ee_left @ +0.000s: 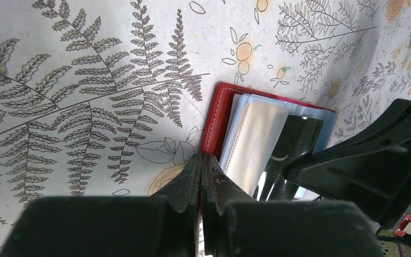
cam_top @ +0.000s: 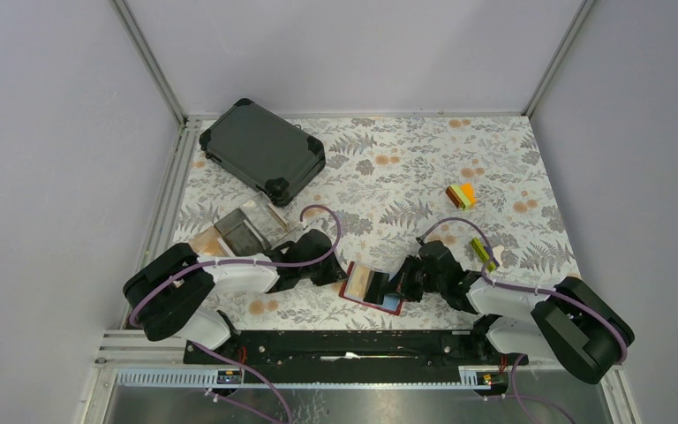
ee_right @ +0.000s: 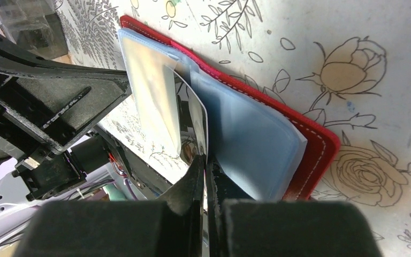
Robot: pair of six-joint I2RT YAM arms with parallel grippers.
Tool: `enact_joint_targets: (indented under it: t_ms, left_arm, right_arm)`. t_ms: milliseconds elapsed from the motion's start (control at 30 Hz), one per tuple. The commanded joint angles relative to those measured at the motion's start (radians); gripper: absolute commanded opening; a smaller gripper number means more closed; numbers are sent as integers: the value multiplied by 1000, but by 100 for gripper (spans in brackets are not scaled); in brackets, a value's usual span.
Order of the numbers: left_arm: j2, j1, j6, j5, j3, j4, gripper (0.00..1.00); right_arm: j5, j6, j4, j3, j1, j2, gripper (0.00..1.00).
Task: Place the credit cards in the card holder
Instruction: Insert the credit card into the card holder.
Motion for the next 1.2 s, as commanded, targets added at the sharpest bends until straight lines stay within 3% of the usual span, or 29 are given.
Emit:
enact_joint_targets:
  t_ms: [0,267,733,1167]
  left_arm:
    - [-12,-6,4,3,-16,1,0]
    - [-7,-7,4,1,-11,-2,0]
    - [-6,-6,8,3,-11,0,0]
    - [-7,-7,0,-5,-13,-2,0]
  right_arm:
    - [180,-4,-135,-17,7,-28,0]
    - [224,5,-180,-32,6,-80,0]
    - [143,-15,-83,10,41,68,0]
    - [146,24,-247,-33,58,-97,0]
